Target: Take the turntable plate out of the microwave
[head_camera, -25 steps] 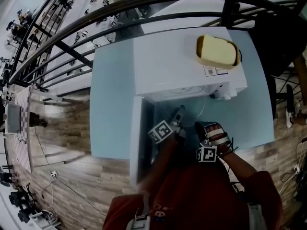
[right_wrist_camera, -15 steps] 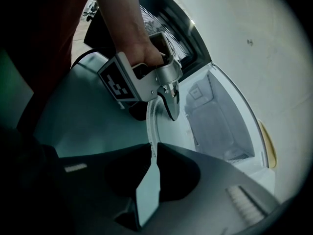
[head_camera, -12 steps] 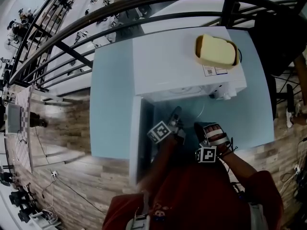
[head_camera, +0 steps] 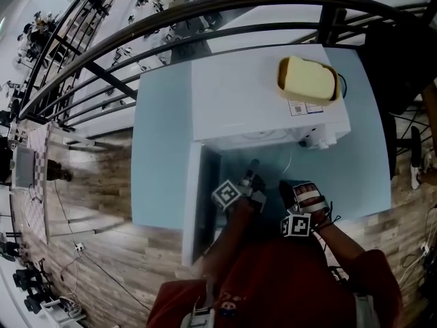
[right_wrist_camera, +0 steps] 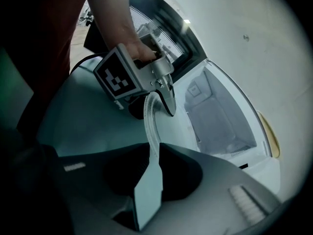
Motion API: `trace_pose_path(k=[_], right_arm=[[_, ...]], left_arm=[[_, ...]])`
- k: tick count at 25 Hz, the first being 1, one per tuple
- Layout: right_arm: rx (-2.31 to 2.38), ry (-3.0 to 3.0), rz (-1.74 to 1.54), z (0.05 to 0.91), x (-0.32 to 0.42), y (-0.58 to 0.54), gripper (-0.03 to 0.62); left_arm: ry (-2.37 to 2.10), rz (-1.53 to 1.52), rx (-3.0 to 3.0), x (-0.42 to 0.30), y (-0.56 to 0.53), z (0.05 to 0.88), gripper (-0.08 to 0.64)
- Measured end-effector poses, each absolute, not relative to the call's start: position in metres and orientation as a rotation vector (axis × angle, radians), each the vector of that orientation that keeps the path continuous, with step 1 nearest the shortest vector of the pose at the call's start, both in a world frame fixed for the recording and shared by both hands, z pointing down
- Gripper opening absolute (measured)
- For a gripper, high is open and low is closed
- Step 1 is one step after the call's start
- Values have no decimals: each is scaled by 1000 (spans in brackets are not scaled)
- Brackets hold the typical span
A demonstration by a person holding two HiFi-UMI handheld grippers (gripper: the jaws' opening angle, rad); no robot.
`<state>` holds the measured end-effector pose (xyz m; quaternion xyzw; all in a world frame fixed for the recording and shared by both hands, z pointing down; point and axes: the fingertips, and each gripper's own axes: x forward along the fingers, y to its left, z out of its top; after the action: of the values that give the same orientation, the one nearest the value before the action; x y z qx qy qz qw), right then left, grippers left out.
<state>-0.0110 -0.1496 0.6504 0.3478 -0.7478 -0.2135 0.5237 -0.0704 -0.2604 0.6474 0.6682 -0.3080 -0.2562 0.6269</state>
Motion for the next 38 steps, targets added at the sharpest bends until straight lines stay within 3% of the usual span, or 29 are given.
trace_pose_path(k=[25, 38], right_arm=[[1228, -2275, 269, 597, 71, -168, 58], [1518, -2360, 377, 555, 73, -169, 57]], left_arm=[[-947, -648, 1502, -70, -218, 635, 21], [-894, -751, 1474, -87, -181, 598, 21]])
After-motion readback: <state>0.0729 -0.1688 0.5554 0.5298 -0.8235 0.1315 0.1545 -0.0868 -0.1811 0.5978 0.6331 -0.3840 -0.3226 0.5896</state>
